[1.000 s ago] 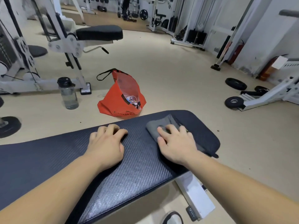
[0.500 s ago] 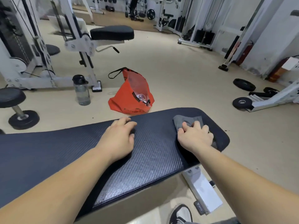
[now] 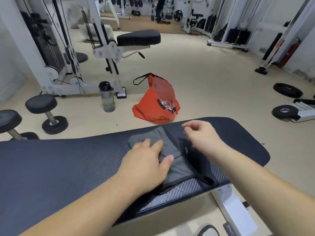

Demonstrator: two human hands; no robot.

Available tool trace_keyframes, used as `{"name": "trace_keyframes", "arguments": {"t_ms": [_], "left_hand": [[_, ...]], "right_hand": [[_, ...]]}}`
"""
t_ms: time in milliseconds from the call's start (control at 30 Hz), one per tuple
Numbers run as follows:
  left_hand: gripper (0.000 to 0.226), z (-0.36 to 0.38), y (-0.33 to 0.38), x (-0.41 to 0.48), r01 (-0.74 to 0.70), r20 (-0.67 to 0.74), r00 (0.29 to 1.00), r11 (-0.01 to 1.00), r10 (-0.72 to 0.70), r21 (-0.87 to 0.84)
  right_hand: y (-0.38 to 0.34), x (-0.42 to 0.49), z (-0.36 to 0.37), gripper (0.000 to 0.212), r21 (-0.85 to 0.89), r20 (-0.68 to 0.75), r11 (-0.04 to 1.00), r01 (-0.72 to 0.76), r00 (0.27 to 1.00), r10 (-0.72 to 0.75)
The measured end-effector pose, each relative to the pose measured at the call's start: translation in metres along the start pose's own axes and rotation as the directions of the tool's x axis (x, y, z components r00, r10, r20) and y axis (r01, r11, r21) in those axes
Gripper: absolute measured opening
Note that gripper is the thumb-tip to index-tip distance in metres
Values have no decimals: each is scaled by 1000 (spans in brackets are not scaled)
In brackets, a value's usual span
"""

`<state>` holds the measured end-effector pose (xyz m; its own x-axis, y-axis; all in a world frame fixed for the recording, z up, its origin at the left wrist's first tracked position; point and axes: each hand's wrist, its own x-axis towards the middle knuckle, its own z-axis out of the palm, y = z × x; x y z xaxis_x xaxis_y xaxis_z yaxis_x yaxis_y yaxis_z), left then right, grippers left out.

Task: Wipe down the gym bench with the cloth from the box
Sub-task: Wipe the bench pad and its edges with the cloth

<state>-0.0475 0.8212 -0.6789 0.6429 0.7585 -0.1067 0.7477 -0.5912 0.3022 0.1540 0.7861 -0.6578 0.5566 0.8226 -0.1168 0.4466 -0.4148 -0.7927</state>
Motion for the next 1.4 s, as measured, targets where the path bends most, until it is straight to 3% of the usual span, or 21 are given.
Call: {"name": "trace_keyframes", "arguments": {"t_ms": [67,133,200,367,600,700,833,900,967,1033,1167,1300,1400], "left_hand": [[82,15,28,6,47,127,990,991,-62,122],[84,31,36,23,53,150,984,970,-91,236],[79,37,29,46,-6,124,992,958,-31,285],[64,29,-11,91,-108,68,993,945,91,309],[70,24,-77,52,101,-48,995,968,-92,231],[78,38,-55,15,59,-46,998,978,-51,198],[57,57,2,-28,-107,-66,990,977,121,185],[58,56,12,-42,-183,-44,980,961,196,209],[65,47,0,-54,-134,29,991,975,131,175],[69,38,-27,-70,-63,-9,998,982,66,180],[66,22,-104,-118,258,-90,965,959,-248,118],[55,14,-172,-184,620,-197,773,784,-603,33],[57,18,-168,-198,782,-230,608,624,-760,3]], "right_hand": [[10,3,1,29,-93,-26,994,50,998,-53],[7,10,4,32,-136,23,989,52,999,-49],[1,18,9,35,-153,20,986,61,998,-59],[-12,25,19,40,-163,40,986,45,998,-39],[-14,13,21,33,-158,100,985,64,994,-49],[-17,5,17,32,-144,79,987,68,995,-57],[-33,-3,23,25,-165,44,982,93,995,-87],[-49,-10,36,25,-196,57,973,120,992,-110],[-67,-21,56,26,-218,105,961,171,983,-151],[-85,-33,80,27,-222,197,946,237,961,-195],[-106,-49,125,27,-241,382,889,389,880,-281],[-111,-50,141,26,-274,456,831,483,826,-330],[-103,-40,130,27,-285,443,829,482,833,-332]]}}
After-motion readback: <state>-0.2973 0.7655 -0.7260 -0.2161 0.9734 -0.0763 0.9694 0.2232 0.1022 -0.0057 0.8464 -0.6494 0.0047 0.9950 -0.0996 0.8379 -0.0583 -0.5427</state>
